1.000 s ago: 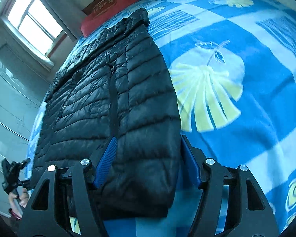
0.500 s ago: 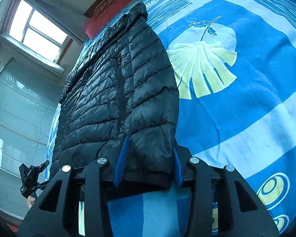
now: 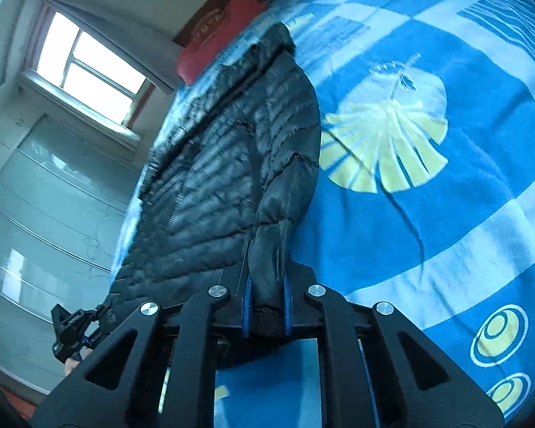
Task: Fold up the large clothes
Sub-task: 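Grasp the jacket hem with the right gripper while the left gripper grasps it too, then lift the hem and fold it toward the collar with both grippers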
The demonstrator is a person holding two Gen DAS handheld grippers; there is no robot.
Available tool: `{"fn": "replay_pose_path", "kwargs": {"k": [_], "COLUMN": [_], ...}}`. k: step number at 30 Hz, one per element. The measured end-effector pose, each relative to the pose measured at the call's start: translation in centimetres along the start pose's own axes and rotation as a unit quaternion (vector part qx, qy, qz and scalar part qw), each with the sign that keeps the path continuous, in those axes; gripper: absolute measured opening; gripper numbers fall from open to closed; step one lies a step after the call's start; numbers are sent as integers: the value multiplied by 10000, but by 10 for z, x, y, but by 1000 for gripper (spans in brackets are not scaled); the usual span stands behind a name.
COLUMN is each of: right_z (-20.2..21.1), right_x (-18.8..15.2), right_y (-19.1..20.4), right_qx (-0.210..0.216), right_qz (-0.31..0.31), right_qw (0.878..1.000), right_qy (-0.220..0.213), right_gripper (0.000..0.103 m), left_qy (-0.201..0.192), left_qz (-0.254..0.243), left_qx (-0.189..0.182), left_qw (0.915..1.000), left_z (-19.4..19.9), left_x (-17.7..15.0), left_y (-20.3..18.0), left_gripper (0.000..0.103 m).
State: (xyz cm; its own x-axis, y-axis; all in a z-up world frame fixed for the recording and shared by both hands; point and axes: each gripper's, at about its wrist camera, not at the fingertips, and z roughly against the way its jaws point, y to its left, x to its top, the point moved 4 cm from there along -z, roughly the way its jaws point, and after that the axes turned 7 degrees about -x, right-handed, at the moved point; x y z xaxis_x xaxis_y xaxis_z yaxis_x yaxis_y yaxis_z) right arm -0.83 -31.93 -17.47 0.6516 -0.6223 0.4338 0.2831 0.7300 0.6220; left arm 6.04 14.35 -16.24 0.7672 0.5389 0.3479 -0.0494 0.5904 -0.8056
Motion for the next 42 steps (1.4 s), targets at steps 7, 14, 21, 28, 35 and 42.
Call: {"fn": "replay_pose_path", "kwargs": {"k": [7,14,21,28,35,42], "right_z": [28,47,50,7,-63,-158], "right_x": [12,28,74,141,221,268], "right_y": [23,42,53,76,97,77], "right_qx": [542,927,1219,1355,1260,699], "right_qz": [-48,-62,-105,-135,-274,-567], "right_qw": [9983,9948,9904,9876,9879,9944], "right_qy": [-202,-406,-644,-786,-857,-547], "right_gripper": [12,12,11,11,11,12], "left_qy": [-226,-430,-614,-562,-491,-265], "left_qz": [-280,-371,-410,-89,-193,-366], "left_qx": [-425,-732,-796,-904,-681,-169], "left_qw": [9984,9957,9941,9943,9963,9988], "left_z": [21,36,31,-28,-104,-185], "left_x": [7,22,56,124,187,225], "left_y": [-42,-69,-80,-82,-91,-75], "left_gripper": [11,10,10,10,10,10]}}
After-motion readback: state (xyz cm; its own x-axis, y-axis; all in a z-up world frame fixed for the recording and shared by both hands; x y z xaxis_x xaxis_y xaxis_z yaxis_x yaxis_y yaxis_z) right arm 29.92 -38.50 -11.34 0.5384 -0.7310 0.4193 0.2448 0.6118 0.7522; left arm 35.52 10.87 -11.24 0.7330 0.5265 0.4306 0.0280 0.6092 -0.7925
